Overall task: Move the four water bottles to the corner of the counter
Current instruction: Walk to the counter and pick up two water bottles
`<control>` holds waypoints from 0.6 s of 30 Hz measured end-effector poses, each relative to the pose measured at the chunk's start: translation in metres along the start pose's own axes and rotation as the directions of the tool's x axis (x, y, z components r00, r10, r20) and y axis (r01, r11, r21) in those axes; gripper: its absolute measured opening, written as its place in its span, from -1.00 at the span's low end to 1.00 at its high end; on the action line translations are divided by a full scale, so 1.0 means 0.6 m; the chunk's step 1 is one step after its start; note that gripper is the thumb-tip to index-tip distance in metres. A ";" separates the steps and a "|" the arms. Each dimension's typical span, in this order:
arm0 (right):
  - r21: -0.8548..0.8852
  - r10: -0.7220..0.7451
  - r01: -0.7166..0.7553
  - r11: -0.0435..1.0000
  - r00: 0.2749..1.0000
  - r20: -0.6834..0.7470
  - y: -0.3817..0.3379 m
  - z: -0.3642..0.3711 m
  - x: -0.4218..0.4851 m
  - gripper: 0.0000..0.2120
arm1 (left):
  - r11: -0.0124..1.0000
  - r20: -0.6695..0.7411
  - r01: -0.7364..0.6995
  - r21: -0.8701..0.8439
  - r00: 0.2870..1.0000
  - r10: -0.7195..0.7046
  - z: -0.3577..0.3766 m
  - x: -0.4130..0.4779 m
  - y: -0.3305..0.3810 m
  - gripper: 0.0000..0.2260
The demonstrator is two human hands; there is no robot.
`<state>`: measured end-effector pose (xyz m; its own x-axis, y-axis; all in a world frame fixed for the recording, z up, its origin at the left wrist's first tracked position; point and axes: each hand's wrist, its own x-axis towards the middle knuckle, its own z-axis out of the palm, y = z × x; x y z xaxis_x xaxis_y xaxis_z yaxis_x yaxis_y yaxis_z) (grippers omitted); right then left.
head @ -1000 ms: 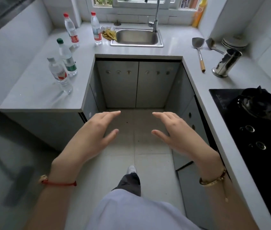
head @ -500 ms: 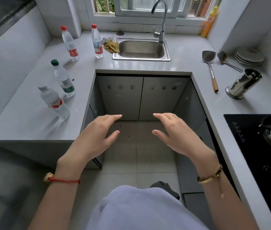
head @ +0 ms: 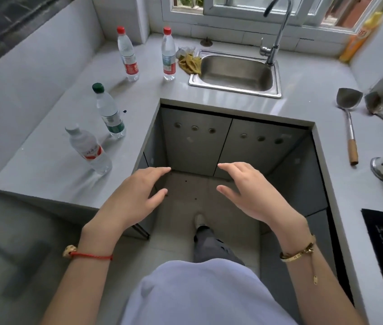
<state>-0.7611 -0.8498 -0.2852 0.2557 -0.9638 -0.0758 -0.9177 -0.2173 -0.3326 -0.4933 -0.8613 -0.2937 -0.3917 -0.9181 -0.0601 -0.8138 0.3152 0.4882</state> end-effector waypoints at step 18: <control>-0.021 -0.400 0.409 0.912 0.901 0.170 0.050 -0.086 0.400 -0.47 | 0.903 -0.265 0.400 -0.158 0.864 -0.429 -0.075 0.190 -0.025 -0.57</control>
<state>-0.7432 -1.0955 -0.2648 0.6490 -0.7548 -0.0952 -0.7390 -0.5956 -0.3149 -0.5062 -0.9813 -0.2688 0.1248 -0.9917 -0.0303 -0.8233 -0.1205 0.5547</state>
